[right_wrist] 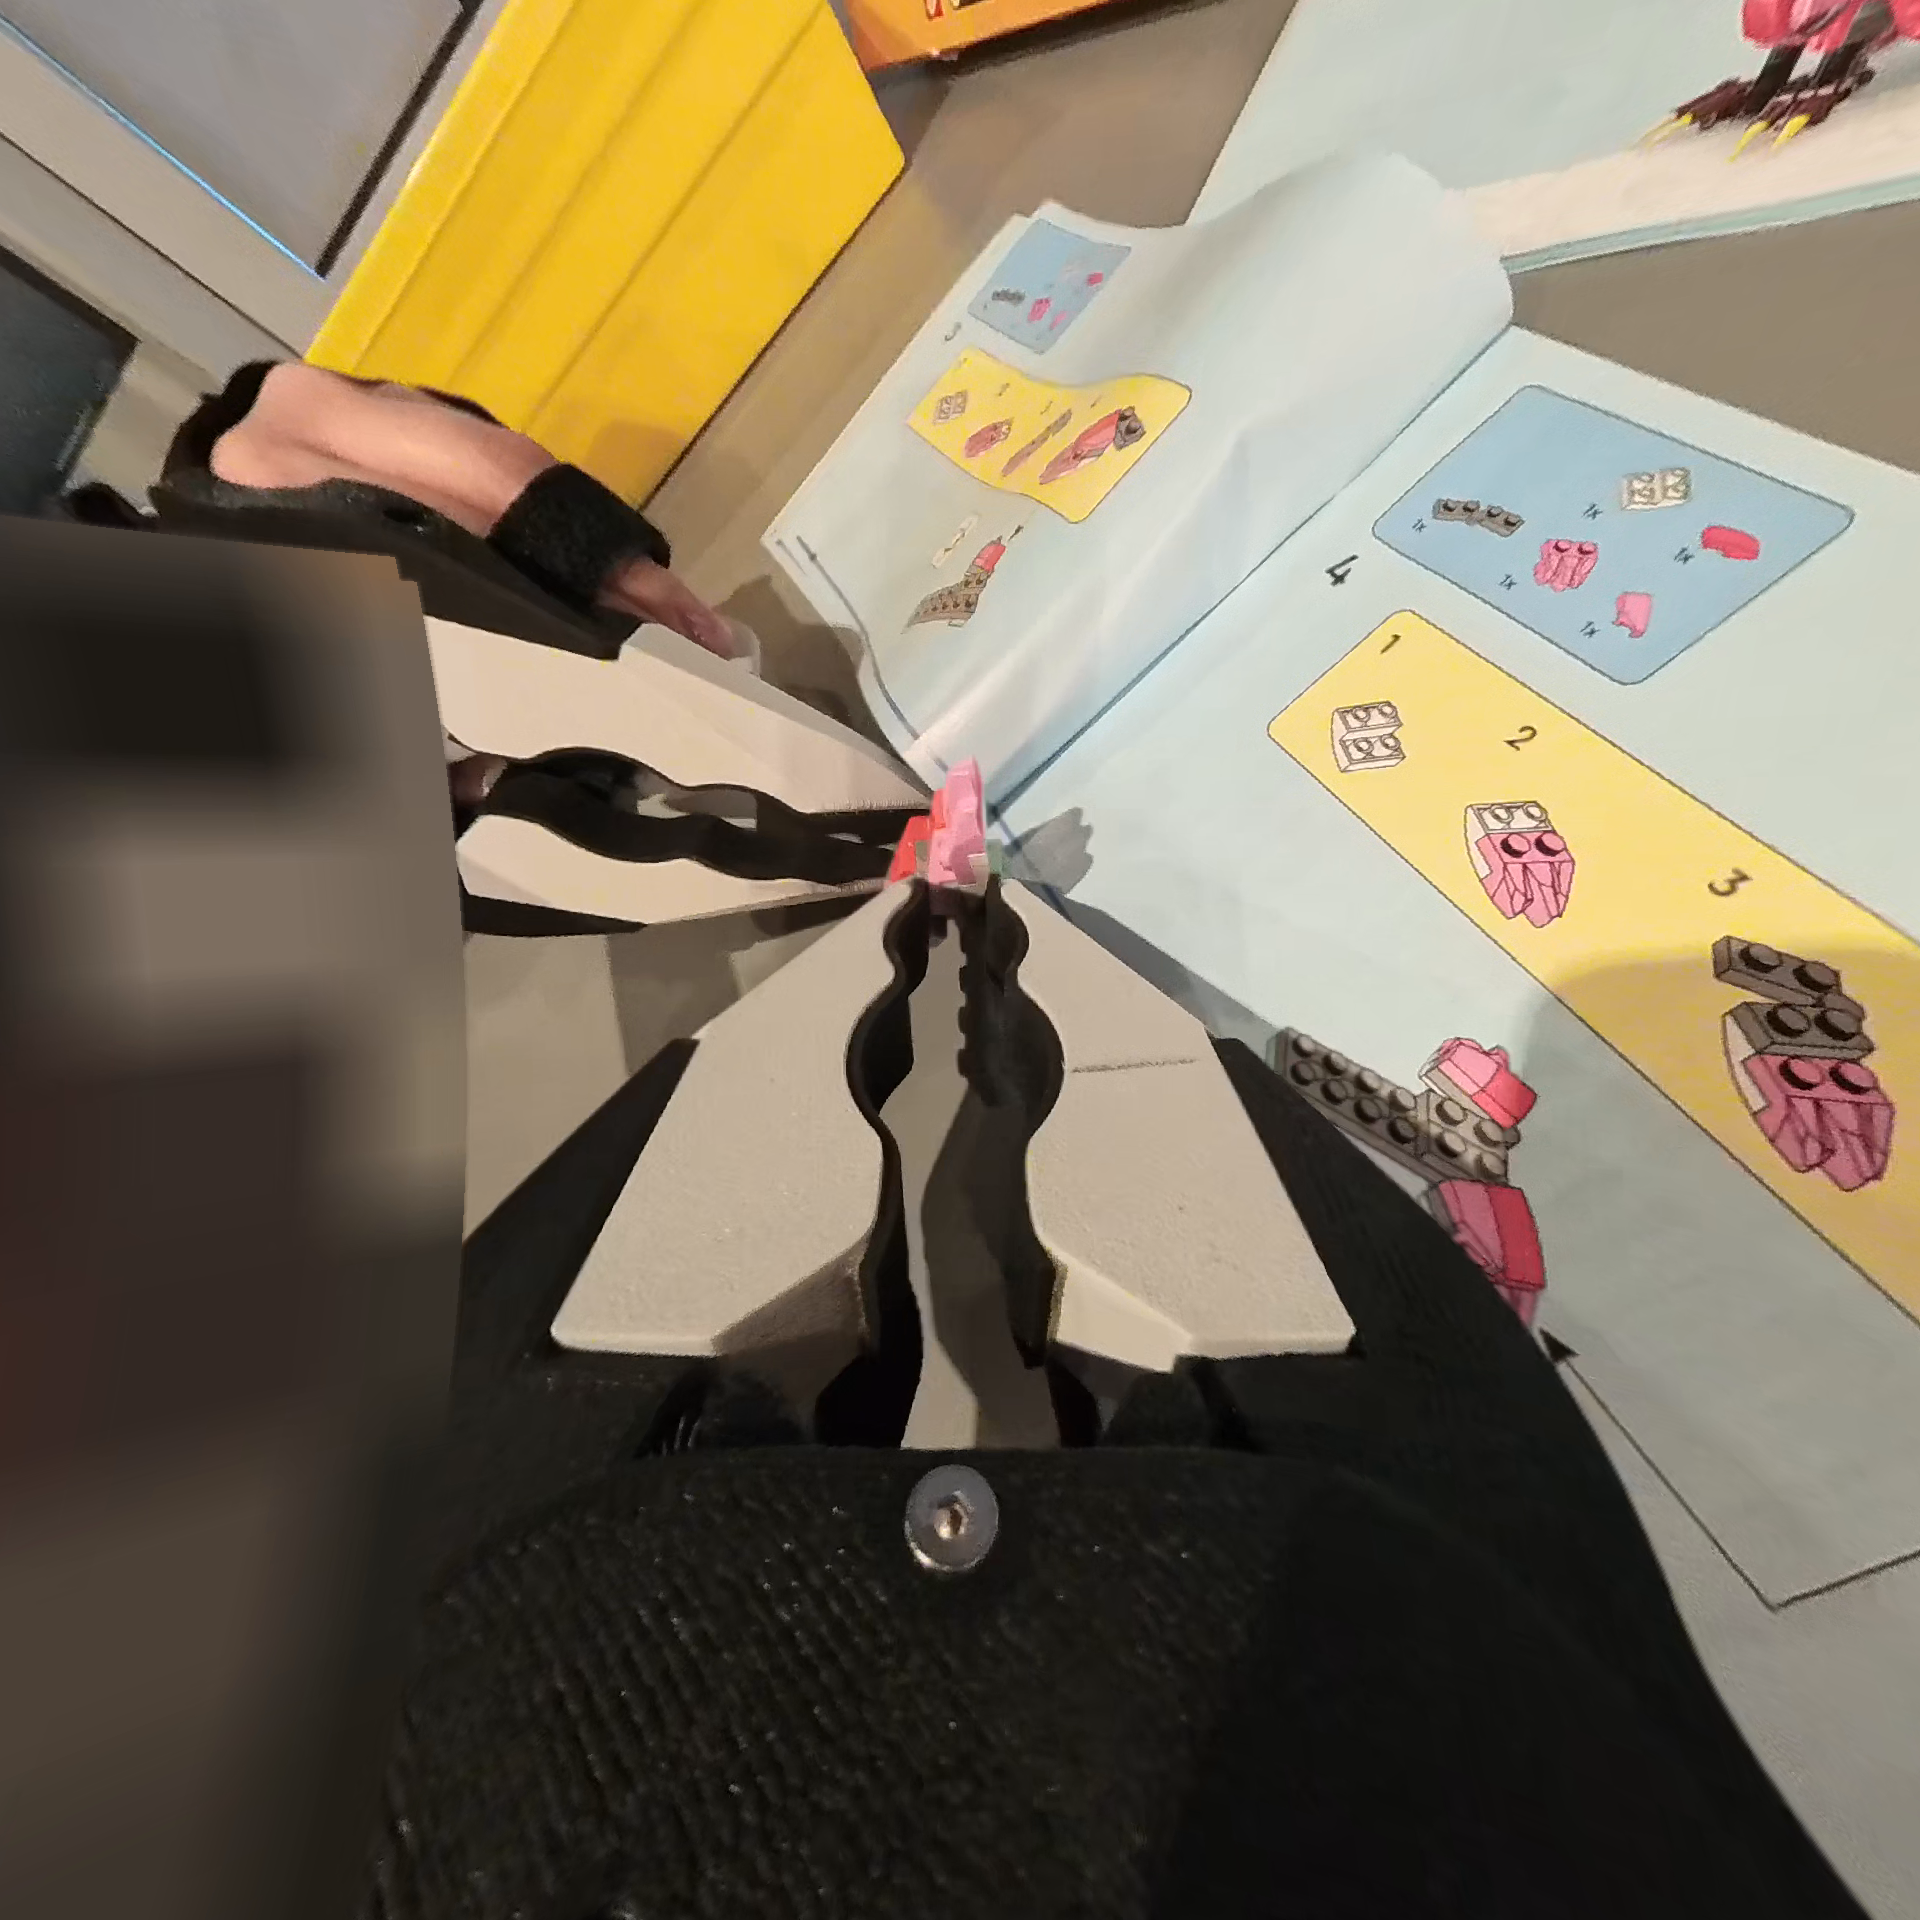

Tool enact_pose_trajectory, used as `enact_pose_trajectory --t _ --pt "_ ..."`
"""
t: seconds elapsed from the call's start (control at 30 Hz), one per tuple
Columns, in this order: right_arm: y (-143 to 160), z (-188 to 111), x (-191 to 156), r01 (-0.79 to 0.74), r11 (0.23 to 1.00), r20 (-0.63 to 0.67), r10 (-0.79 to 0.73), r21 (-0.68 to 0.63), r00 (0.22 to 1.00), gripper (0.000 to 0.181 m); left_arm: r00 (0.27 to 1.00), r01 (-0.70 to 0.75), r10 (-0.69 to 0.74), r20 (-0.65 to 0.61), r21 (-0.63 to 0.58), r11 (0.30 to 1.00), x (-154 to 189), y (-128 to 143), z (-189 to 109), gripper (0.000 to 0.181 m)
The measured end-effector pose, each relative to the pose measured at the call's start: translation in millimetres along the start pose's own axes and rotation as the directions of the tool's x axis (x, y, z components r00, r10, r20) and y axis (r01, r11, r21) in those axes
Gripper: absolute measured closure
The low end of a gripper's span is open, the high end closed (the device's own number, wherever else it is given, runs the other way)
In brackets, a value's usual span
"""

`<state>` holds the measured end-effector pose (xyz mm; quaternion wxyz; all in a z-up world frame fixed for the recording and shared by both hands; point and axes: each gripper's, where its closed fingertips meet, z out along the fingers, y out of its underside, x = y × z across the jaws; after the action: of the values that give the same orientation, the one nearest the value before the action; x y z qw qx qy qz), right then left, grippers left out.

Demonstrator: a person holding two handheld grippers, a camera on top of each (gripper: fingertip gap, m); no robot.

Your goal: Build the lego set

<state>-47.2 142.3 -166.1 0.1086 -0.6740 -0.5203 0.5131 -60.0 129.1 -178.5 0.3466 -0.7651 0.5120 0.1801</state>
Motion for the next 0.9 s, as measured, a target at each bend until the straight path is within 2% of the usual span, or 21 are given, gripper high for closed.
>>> enact_pose_trajectory --t 0.03,0.37,0.57,0.67,0.9 --pt "0 0 0 -0.011 1.0 0.0 0.011 0.003 1.0 0.173 1.0 0.013 -0.013 0.0 0.0 1.0 0 0 0 0.166" --pt "-6 -1 1 -0.124 0.99 0.006 0.124 0.069 0.992 0.171 0.991 0.137 -0.137 0.01 -0.002 0.991 0 2 0 0.166" --pt "-12 -3 -6 -0.231 0.967 0.097 0.221 0.104 0.97 0.165 0.983 0.182 -0.182 -0.004 0.004 0.983 -1 3 0 0.166" --pt "-11 -3 -7 -0.213 0.972 0.097 0.204 0.096 0.974 0.163 0.985 0.174 -0.174 0.007 0.018 0.985 -1 3 0 0.166" --pt "-1 3 -5 -0.083 0.996 -0.008 0.083 0.028 0.996 0.161 0.986 0.167 -0.168 0.016 0.025 0.986 -1 5 -1 0.166"
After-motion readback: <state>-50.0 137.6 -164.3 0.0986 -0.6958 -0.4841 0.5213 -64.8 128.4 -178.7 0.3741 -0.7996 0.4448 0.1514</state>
